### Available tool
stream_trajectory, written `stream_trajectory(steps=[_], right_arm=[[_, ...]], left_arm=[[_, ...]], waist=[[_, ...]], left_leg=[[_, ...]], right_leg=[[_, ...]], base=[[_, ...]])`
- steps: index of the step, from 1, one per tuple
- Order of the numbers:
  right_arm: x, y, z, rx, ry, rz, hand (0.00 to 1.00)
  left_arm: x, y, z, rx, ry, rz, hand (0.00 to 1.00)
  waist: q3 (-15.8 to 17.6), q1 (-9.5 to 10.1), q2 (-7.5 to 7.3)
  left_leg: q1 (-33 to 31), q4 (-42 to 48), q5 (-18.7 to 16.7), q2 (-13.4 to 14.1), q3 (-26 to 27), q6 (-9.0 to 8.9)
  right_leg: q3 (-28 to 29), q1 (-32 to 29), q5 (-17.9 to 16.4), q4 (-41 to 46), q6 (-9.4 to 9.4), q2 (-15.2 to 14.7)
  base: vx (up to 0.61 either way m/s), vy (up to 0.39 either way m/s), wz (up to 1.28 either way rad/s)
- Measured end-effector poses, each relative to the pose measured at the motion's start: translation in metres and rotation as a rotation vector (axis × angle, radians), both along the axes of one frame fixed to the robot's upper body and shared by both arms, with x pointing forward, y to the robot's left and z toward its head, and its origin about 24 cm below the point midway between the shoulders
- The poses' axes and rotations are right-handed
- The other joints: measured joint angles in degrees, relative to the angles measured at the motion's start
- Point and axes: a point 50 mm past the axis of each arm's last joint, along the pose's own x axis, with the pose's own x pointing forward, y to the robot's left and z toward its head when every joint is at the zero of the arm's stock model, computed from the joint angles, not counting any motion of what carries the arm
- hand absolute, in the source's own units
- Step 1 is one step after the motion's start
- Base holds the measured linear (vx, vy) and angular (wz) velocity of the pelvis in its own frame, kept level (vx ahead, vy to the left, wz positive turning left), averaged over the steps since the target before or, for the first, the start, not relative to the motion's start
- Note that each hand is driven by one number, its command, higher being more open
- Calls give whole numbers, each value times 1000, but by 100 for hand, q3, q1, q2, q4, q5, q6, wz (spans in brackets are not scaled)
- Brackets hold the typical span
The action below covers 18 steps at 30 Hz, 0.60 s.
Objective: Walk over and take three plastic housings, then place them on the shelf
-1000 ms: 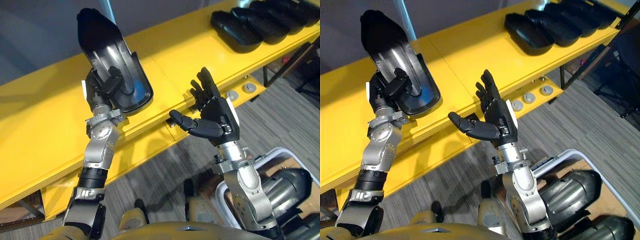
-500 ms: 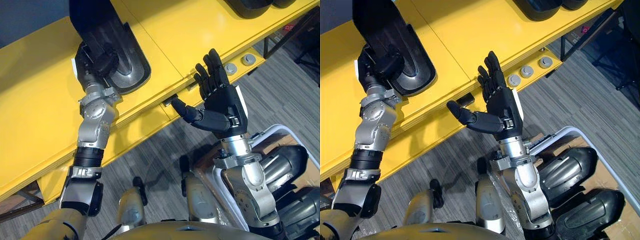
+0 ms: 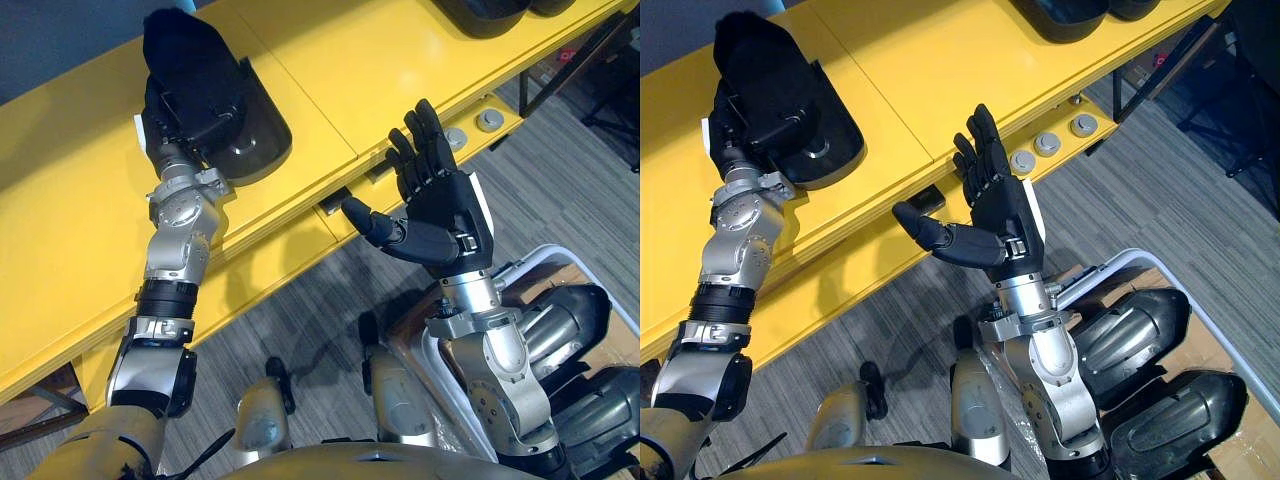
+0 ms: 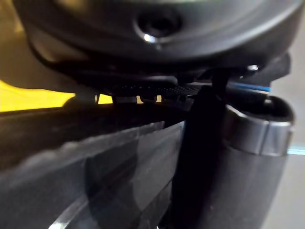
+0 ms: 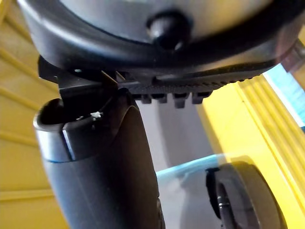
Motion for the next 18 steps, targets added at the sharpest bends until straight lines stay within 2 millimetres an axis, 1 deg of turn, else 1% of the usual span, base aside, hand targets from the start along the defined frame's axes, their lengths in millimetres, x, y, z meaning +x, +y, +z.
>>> stream_trajectory(steps=[2,5,9,12,14,18], right_arm=[[0,0,0,0,0,-1,100],[-1,-1,-2,-1,8,-4,100],[0,-1,-2,2,13,-13,100],[2,-4,-6,4,34,-41,100],[5,-7,-15,1,76,-65,100],[7,-7,-20,6,101,-81,100]], left_arm=[[0,4,0,-30,-3,-1,100],[0,6,1,-80,-15,-24,100],[-3,6,-5,-81,10,-49,100],[-7,6,-16,-81,60,-72,100],[-11,9,-31,-84,129,-81,100],[-17,15,-49,-68,209,-97,100]], waist=[[0,-37,0],[-4,-41,7],[-24,-57,23],[-237,-61,90],[-437,-55,135],[-650,-20,193]], left_leg=[[30,-58,23,-15,0,-2],[68,-170,96,-30,-14,-3],[262,-350,175,-44,-67,-16],[307,-476,204,-59,-101,-22],[473,-624,223,-73,-135,-28],[629,-755,241,-104,-211,-27]], right_leg=[[-9,68,72,-139,-1,-7],[-33,164,182,-341,-12,-11],[-102,383,248,-538,-25,-7],[-138,473,297,-699,-29,-8],[-190,654,303,-817,-31,-9],[-270,869,302,-955,-32,-28]], base=[[0,-4,2],[6,-7,3],[26,-7,5],[53,4,5],[79,26,9],[33,33,13]])
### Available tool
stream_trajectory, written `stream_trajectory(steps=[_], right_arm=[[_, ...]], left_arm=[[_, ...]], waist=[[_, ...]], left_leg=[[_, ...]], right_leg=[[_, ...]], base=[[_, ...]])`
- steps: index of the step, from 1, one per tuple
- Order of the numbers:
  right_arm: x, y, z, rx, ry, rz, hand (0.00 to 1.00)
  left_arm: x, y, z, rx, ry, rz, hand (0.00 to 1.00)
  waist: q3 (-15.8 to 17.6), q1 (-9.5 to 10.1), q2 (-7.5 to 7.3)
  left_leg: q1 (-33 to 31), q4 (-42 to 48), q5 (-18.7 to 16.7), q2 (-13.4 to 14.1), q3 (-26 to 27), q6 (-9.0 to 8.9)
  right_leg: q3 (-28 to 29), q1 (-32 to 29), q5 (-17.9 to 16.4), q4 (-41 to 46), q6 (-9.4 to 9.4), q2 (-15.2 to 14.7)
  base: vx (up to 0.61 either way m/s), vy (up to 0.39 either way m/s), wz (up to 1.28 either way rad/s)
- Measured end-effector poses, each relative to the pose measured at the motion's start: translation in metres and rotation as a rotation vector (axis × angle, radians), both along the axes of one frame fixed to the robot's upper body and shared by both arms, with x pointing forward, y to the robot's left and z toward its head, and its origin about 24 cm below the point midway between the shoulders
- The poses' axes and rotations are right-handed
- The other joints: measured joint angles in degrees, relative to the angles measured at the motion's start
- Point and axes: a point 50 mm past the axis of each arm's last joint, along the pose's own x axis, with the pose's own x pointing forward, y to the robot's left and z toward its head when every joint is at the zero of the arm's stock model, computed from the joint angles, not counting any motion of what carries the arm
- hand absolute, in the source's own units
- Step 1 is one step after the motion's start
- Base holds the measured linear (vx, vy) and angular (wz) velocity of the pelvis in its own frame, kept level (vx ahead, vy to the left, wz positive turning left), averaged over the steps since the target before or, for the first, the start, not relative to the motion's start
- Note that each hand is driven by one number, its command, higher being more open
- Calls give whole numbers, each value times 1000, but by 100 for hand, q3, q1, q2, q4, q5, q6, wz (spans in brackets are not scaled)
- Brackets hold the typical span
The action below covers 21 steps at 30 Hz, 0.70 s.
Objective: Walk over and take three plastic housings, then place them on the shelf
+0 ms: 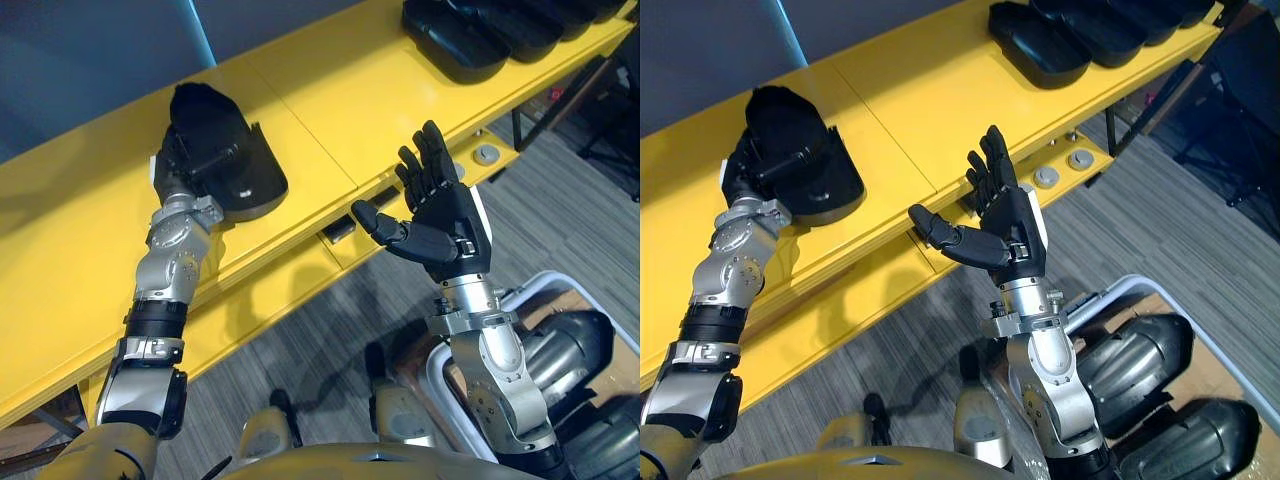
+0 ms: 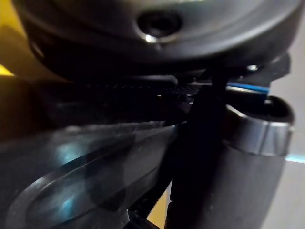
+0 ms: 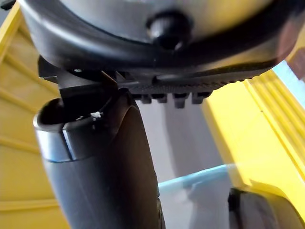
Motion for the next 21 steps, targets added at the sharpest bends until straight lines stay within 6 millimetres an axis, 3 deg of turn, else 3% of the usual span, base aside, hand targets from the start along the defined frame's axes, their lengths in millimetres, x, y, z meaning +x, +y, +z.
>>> stream_trajectory(steps=[7,12,21], right_arm=[[0,8,-7,9,35,17,100],[-3,7,-16,20,82,-3,100],[-7,13,-22,18,106,36,100]], left_arm=[[-7,13,-11,66,76,28,100],[-10,30,-4,69,49,88,100],[-14,33,14,147,-36,173,100]], waist=[[-349,126,12],[-485,146,10],[-716,134,16]], left_leg=[[242,-175,43,-8,-31,-17],[351,-266,80,-10,-32,-26],[435,-367,131,-14,-9,-32]], right_leg=[[-90,266,-1,-156,-3,-3],[-119,349,-9,-170,-14,-2],[-119,393,-9,-221,-15,0]], base=[[-1,13,3],[-17,16,1],[-21,17,-2]])
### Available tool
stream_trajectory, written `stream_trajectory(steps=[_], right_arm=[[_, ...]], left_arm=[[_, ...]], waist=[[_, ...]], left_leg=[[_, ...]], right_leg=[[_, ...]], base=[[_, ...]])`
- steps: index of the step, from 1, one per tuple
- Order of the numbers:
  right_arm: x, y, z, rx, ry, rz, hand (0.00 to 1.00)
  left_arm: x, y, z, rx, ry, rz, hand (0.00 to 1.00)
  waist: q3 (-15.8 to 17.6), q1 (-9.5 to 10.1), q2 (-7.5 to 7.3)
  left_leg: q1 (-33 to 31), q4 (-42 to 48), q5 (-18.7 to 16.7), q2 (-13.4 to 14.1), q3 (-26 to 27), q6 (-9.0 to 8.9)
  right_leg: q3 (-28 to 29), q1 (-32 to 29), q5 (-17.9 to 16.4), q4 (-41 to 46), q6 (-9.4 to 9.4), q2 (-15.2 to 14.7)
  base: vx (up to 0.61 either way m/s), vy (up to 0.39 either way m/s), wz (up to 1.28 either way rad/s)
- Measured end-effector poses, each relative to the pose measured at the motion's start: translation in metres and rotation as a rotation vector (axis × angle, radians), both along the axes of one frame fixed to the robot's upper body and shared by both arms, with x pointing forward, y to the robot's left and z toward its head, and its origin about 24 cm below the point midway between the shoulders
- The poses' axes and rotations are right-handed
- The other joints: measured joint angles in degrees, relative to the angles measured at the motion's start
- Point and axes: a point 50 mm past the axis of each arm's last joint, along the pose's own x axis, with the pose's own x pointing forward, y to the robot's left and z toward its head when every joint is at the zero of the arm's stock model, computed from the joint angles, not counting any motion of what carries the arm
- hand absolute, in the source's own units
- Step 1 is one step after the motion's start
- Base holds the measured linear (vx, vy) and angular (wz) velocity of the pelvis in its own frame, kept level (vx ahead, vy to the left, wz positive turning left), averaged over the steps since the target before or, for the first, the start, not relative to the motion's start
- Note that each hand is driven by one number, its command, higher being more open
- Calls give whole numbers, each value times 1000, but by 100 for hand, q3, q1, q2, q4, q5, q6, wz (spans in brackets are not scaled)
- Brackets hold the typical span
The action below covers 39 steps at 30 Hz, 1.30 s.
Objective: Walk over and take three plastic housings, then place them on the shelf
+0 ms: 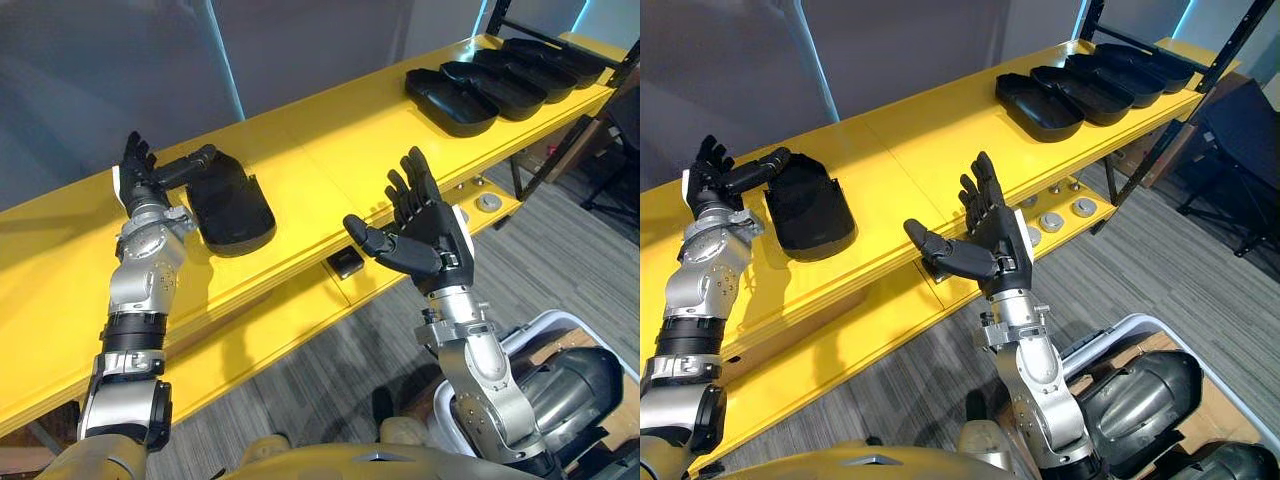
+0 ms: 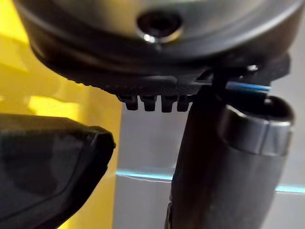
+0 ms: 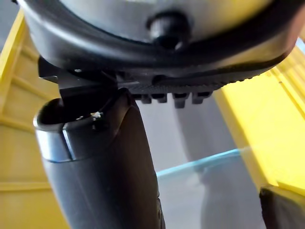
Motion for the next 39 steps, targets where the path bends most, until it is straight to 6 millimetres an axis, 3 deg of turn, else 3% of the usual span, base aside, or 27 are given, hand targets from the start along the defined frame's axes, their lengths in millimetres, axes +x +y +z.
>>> stream_trajectory(steps=[5,7,12,16,18,21,24,27,30,32,36,39], right_arm=[[-4,3,-4,-7,11,43,100],[-5,6,-5,-1,11,77,100],[-17,31,-9,39,11,271,100],[-28,58,-9,37,3,415,100],[-33,75,-5,36,-19,507,100],[-28,86,-1,5,-59,550,100],[-8,94,-9,-101,-59,481,100],[6,95,-18,-178,-32,398,100],[18,92,-23,-339,-60,294,100],[29,86,-23,-555,-140,176,100],[56,41,-9,-878,-271,-28,100],[61,16,-2,-1040,-315,-78,100]], left_arm=[[-1,0,9,-42,-94,-13,100],[-4,-2,22,-64,-168,-14,100],[-37,1,92,55,-523,106,100],[-60,7,112,137,-672,201,100],[-75,6,96,150,-665,210,100],[-98,-7,53,120,-571,215,100],[-123,-11,-8,42,-335,252,100],[-139,-13,-35,18,-207,247,100],[-149,-15,-48,23,-147,204,100],[-151,-18,-47,32,-148,153,100],[-165,-27,-32,66,-218,45,100],[-167,-31,-32,59,-235,5,100]], waist=[[-71,17,-1],[-75,25,-7],[-124,63,21],[-244,258,109],[-379,380,145],[-444,525,90],[-545,717,-74],[-551,920,-160],[-525,1041,-130],[-470,1089,-98],[-259,1098,-86],[-219,1090,-72]], left_leg=[[3,-4,3,3,-2,-2],[6,-4,5,5,-8,-3],[104,-70,12,12,-41,0],[88,-112,53,10,-190,-10],[77,-198,122,6,-337,-12],[61,-215,161,-10,-556,-18],[-200,-213,212,-14,-942,-11],[-325,-211,272,-28,-1136,-43],[-391,-229,317,-63,-1267,-32],[-457,-228,341,-88,-1322,-32],[-528,-255,367,-120,-1376,-63],[-531,-266,412,-106,-1373,-70]], right_leg=[[-8,21,22,-40,-11,4],[-17,28,22,-41,-12,4],[-81,138,7,-59,-32,6],[-285,204,-45,-68,-89,-4],[-428,235,-70,-71,-109,-10],[-659,322,-146,-107,-102,-28],[-1020,304,-222,-110,-130,-29],[-1201,294,-230,-110,-146,-34],[-1321,302,-234,-108,-153,-67],[-1376,273,-232,-108,-148,-90],[-1420,225,-229,-107,-141,-119],[-1421,235,-172,-77,-106,-105]], base=[[-7,6,0],[-15,13,1],[-7,11,2],[-18,16,21],[-7,-4,36],[-41,-5,41],[-63,-34,56],[-37,-23,37],[-25,4,25],[-34,11,17],[-24,9,7],[56,0,-3]])
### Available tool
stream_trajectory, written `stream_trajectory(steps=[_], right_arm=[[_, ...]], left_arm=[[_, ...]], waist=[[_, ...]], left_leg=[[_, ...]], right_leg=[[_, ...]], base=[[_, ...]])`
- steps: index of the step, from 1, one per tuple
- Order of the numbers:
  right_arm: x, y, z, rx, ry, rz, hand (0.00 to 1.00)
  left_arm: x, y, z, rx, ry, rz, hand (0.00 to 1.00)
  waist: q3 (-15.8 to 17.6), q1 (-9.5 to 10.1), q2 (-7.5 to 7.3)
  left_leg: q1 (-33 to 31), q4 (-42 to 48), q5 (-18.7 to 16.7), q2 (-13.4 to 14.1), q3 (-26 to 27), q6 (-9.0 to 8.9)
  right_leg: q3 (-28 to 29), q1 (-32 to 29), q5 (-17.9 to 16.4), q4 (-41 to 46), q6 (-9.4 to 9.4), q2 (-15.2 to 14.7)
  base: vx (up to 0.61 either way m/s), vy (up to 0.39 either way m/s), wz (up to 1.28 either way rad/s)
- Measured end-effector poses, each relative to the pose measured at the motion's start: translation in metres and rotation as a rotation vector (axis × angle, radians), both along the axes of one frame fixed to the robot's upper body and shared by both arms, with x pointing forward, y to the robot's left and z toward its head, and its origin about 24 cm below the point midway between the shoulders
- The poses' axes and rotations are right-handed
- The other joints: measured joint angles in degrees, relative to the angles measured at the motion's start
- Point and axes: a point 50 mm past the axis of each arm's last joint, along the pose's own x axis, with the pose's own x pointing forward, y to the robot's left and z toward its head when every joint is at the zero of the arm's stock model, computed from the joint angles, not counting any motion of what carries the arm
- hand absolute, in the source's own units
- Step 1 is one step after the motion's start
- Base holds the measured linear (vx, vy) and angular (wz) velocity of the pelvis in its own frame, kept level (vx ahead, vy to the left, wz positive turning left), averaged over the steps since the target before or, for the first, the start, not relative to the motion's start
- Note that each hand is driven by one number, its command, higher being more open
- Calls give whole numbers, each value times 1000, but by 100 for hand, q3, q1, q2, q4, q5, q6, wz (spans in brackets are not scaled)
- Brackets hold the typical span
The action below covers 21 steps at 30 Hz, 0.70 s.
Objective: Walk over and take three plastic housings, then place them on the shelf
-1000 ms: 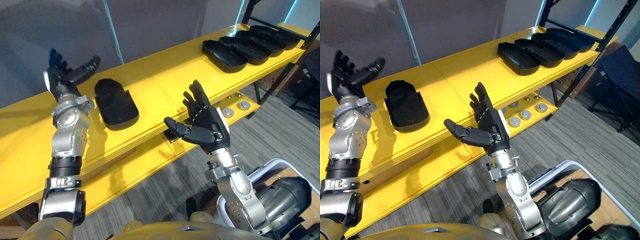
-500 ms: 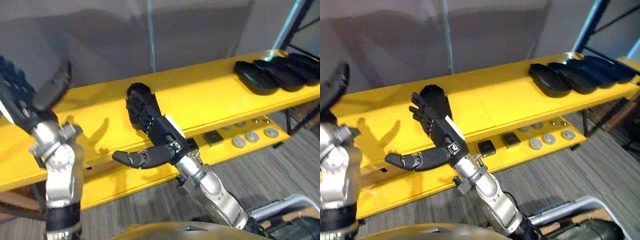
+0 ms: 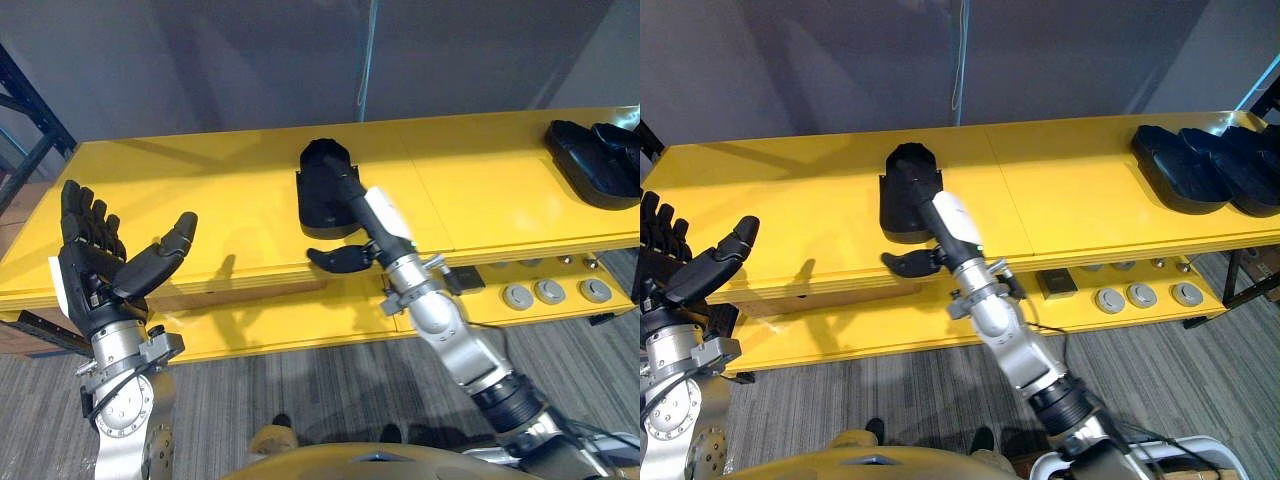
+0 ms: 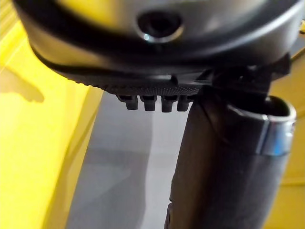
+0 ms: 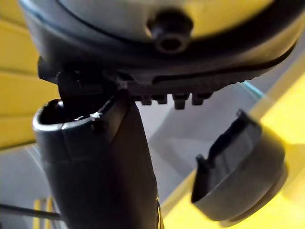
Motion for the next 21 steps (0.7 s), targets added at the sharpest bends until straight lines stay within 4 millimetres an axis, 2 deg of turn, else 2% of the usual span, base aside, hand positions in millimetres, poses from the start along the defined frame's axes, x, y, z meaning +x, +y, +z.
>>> stream_trajectory(steps=[4,6,11,16,21], right_arm=[[5,-14,8,-121,-37,-16,100],[6,-13,15,-139,-47,8,100],[5,-9,22,-154,-38,62,100],[8,-7,25,-201,-51,90,100],[22,-3,35,-220,-102,91,100]], left_arm=[[3,-8,-2,-36,-2,-72,100],[4,-11,-3,-36,-1,-102,100],[4,-12,-3,-56,-4,-126,100],[6,-14,-3,-50,-2,-148,100],[9,-27,-5,-71,-3,-225,100]], waist=[[75,-44,-68],[174,-36,-158],[336,16,-250],[423,15,-250],[605,62,-229]], left_leg=[[2,9,-13,6,12,1],[2,23,-31,5,26,8],[-10,88,-108,-5,57,51],[-102,151,-99,-19,24,25],[-182,184,-97,-25,-44,20]], right_leg=[[21,-2,7,1,8,5],[32,-1,6,1,8,4],[61,5,5,1,10,-7],[37,-38,11,2,18,-17],[-15,-57,13,2,19,-15]], base=[[10,0,-1],[0,0,0],[-16,11,-3],[-3,3,1],[-21,4,7]])
